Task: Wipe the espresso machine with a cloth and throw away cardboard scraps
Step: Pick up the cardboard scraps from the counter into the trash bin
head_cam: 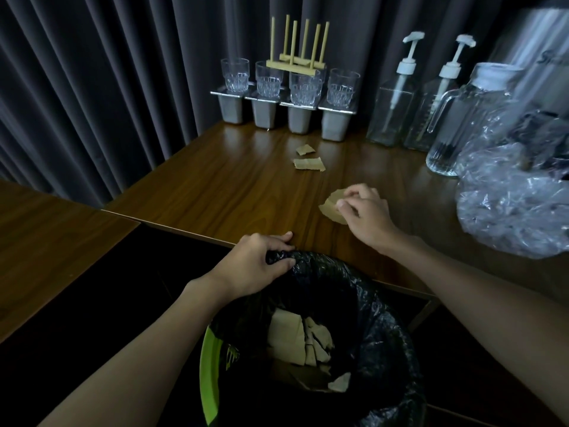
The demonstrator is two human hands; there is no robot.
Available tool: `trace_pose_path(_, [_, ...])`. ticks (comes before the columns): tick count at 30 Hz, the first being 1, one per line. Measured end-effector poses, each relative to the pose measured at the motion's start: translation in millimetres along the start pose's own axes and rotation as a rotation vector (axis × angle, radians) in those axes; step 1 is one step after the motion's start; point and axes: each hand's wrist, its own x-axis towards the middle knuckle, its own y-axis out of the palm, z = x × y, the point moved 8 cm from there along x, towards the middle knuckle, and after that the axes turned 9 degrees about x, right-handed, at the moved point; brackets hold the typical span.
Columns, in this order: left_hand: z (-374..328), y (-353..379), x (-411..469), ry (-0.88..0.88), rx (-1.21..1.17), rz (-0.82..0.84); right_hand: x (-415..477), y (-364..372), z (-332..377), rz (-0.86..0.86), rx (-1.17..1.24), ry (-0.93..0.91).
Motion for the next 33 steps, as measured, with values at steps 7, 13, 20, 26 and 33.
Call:
trace_pose_path(7, [-0.4,-0.1,0.6,0.001,0.014,0.004,-1.5,-3.2,0.0,0.033,0.149,0.063])
trace_pose_path(13, [1.3,0.2,0.6,-0.013,0.009,0.014,-4.3,-3.7,-8.7,0.118,0.105,0.222])
trace_pose_path(20, [-1.1,-0.9,0.6,-0.007,0.008,0.022,-18.8,-29.2,6.1,0.047,0.374,0.29])
trace_pose_path(26, [-0.3,-1.4,0.5,-0.004,0.011,0.02,-42.6,-36.8,36.8,0.225,0.795,0.3])
trace_pose_path(33, [-1.0,-1.0,2.3,0.009,0.05,0.035,-66.5,-23.3,77.1,0.429,0.877,0.218])
